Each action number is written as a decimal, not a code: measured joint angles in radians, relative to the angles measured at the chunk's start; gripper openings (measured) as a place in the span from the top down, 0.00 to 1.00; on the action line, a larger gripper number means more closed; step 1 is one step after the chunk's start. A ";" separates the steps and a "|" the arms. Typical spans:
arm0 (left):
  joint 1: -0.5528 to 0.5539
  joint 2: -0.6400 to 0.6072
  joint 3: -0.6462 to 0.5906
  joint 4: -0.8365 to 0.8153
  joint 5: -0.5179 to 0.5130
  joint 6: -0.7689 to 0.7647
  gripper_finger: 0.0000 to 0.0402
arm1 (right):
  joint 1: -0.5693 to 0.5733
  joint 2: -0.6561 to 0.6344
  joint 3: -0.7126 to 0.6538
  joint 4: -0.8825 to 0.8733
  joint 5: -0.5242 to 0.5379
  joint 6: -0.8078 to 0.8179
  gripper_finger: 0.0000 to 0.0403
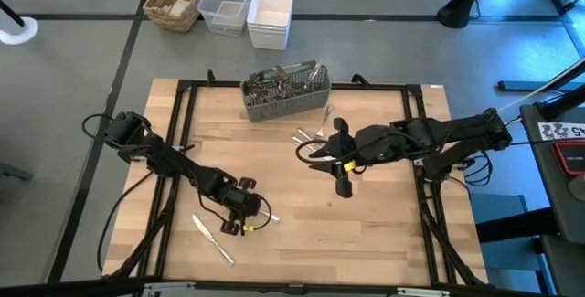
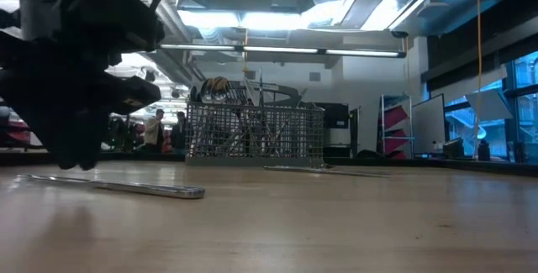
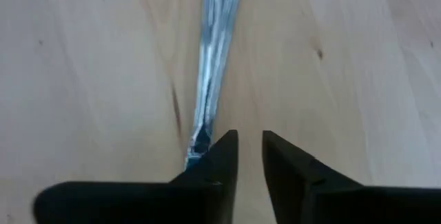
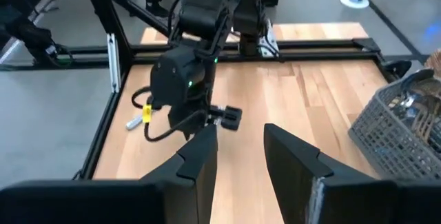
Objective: Sort silverware
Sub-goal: Put the silver spoon into the silverware rack
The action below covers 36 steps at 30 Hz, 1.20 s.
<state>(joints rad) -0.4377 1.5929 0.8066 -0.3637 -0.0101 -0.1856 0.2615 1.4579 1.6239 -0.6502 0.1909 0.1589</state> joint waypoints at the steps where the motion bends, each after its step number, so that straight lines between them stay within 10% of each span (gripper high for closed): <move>1: 0.002 0.000 0.000 0.003 0.000 -0.001 0.82 | 0.001 0.006 -0.002 -0.001 0.000 0.004 0.70; 36: 0.027 0.009 0.000 -0.120 -0.049 0.063 0.69 | 0.010 0.577 -0.102 0.288 -0.359 0.345 0.70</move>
<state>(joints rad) -0.4112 1.6016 0.8070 -0.4835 -0.0595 -0.1231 0.2711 2.0350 1.5223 -0.3617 -0.1684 0.5037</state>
